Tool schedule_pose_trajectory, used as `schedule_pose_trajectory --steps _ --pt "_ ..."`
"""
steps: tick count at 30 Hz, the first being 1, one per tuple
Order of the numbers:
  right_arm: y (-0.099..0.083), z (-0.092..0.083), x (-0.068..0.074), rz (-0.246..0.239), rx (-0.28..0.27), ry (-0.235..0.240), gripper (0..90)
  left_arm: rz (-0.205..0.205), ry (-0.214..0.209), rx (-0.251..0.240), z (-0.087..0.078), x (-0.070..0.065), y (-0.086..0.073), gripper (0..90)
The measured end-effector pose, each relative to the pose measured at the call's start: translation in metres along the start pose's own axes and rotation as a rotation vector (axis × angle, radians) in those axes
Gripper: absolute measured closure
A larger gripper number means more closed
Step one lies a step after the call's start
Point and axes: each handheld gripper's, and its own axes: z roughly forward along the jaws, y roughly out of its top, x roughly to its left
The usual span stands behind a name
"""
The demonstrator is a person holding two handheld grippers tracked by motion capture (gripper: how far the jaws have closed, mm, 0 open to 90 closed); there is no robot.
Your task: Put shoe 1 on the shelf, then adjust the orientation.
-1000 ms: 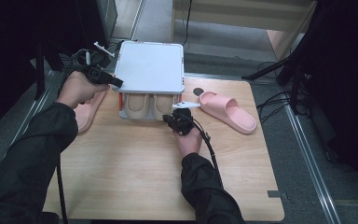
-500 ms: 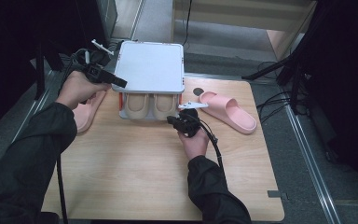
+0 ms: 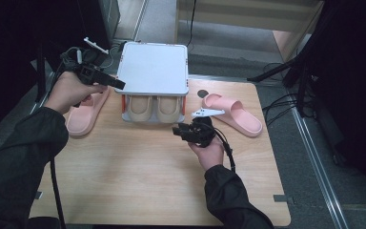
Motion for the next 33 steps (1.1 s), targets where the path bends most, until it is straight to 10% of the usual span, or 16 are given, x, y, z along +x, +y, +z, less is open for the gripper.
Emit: schedule_pose_trajectory --steps 5,15,33 --pt "-0.01 -0.013 0.009 -0.103 0.02 -0.005 55.1 0.001 0.015 -0.012 -0.01 0.002 -0.012 41.4" --pt "-0.021 -0.034 0.014 -0.077 0.038 0.049 53.9 -0.016 0.044 -0.042 -0.025 0.016 -0.04 41.1" --pt "-0.028 -0.048 0.023 -0.115 0.032 0.095 53.1 -0.105 0.086 -0.046 0.003 0.044 -0.095 41.9"
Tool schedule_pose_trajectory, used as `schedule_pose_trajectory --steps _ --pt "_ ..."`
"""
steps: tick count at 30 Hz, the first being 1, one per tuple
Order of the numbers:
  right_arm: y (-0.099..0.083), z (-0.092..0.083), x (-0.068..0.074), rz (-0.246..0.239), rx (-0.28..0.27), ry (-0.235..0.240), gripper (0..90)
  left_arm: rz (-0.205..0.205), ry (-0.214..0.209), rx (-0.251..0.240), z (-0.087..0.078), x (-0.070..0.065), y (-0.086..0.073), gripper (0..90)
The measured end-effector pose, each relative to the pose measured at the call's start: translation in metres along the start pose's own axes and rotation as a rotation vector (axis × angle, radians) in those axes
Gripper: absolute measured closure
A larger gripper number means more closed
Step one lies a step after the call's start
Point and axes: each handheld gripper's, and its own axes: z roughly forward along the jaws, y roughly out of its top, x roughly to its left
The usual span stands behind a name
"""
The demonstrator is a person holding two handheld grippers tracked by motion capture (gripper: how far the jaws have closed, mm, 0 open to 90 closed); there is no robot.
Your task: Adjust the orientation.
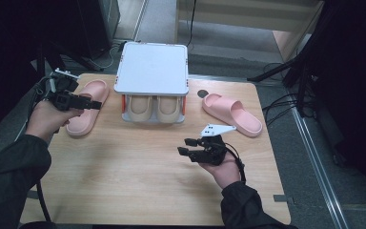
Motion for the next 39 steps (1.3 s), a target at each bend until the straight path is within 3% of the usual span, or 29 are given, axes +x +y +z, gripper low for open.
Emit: schedule_pose_trajectory --steps 10,21,27,33,39 --pt "-0.002 0.001 -0.003 0.005 0.007 0.005 53.9 -0.022 0.036 -0.002 0.016 0.016 -0.017 43.6" --pt "-0.005 0.003 -0.002 0.002 0.008 0.0 53.9 -0.093 0.094 0.035 0.043 0.048 -0.027 46.1" --pt "-0.007 0.0 -0.004 0.014 -0.003 -0.012 53.9 -0.108 0.112 0.016 0.058 0.058 -0.026 47.4" --pt "-0.01 -0.004 -0.005 0.024 -0.004 -0.028 53.8 -0.091 0.146 0.039 0.072 0.062 -0.014 50.6" --pt "-0.015 -0.009 -0.007 0.036 -0.001 -0.047 53.7 -0.112 0.159 0.041 0.079 0.071 -0.006 51.2"
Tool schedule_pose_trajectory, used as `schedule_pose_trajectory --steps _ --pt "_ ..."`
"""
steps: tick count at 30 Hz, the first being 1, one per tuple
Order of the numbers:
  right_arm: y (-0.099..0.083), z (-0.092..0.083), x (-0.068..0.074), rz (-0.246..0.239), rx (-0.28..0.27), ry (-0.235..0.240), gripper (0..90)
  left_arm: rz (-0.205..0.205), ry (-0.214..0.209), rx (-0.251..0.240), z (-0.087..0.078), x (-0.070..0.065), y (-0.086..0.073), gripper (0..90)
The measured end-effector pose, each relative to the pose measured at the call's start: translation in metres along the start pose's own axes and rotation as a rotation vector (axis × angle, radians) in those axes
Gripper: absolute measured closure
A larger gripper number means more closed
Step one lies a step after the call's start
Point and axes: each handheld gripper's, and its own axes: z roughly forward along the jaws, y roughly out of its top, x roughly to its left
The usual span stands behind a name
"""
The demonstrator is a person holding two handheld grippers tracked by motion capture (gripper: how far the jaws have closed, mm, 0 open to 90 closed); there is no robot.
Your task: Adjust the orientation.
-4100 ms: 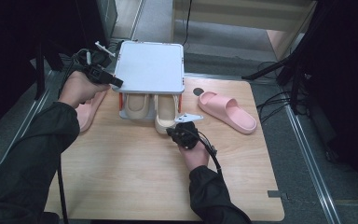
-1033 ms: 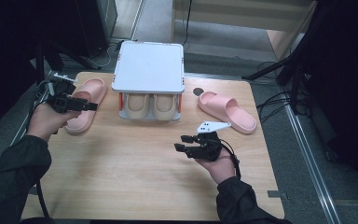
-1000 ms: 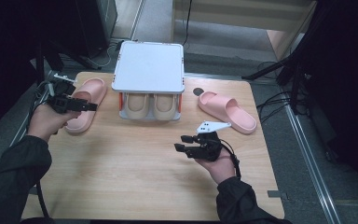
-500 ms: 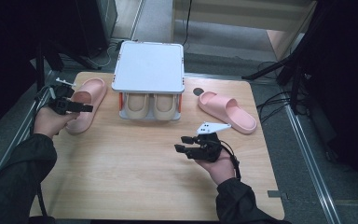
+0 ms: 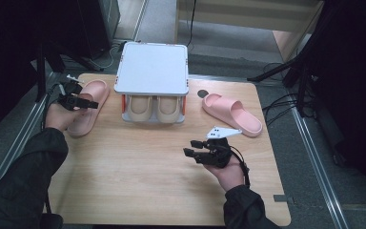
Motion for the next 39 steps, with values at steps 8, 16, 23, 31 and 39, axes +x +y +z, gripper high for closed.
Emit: schedule_pose_trajectory --steps 8,16,23,31,39 --pt "-0.006 -0.005 -0.001 0.012 0.007 -0.023 53.3 -0.02 0.014 -0.013 0.009 0.005 0.008 55.9" --pt "-0.009 -0.008 -0.002 0.017 0.006 -0.041 53.7 -0.014 0.003 -0.023 0.017 0.002 0.01 71.2" --pt "-0.008 -0.007 -0.002 0.016 0.005 -0.044 53.4 -0.005 0.028 -0.001 0.015 -0.001 0.014 84.0" --pt "-0.008 -0.004 -0.001 0.01 0.007 -0.038 53.2 0.002 0.027 -0.002 0.002 -0.001 0.017 84.8" --pt "-0.007 -0.002 -0.004 0.019 0.006 -0.034 52.9 0.012 0.002 -0.018 -0.021 -0.008 0.018 84.8"
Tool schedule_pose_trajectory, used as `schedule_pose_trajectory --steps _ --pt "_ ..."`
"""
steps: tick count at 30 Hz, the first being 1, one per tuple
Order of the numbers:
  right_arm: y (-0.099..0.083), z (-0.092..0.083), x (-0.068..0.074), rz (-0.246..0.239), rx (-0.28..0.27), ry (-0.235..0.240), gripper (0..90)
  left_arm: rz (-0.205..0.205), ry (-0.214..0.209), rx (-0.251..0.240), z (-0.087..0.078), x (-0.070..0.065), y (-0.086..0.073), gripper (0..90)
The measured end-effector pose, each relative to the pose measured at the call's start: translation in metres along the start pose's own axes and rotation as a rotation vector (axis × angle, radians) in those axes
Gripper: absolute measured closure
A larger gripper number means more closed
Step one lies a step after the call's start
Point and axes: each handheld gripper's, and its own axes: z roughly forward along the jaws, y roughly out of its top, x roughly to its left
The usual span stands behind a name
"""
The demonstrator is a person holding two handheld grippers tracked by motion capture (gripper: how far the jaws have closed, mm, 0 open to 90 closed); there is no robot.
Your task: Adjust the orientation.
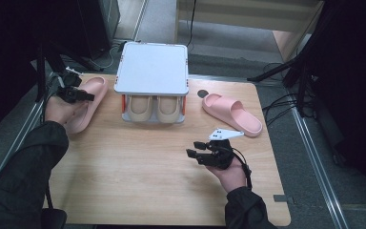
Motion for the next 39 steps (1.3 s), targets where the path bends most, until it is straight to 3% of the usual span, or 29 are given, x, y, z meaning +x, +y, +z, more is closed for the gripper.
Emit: schedule_pose_trajectory --steps 8,15,21,25,28,34,39 --pt "0.006 0.002 -0.001 -0.001 -0.012 0.017 52.3 0.011 -0.029 -0.003 -0.027 -0.014 -0.013 84.8" --pt "0.013 0.006 -0.001 -0.003 -0.028 0.034 52.2 0.039 -0.017 0.008 -0.05 -0.024 -0.04 84.6" --pt "0.02 0.012 0.0 -0.013 -0.024 0.047 52.2 0.045 -0.035 -0.003 -0.068 -0.037 -0.067 84.6" --pt "0.023 0.018 0.003 -0.02 -0.015 0.055 52.2 0.073 -0.053 0.006 -0.076 -0.054 -0.081 84.6" --pt "0.026 0.021 0.004 -0.031 -0.016 0.056 52.2 0.116 -0.062 0.014 -0.079 -0.07 -0.089 84.6" --pt "0.03 0.024 0.006 -0.038 -0.013 0.067 52.2 0.168 -0.122 0.027 -0.076 -0.103 -0.099 84.4" --pt "0.03 0.025 0.008 -0.06 0.007 0.043 52.1 0.207 -0.197 0.035 -0.069 -0.132 -0.102 84.3"
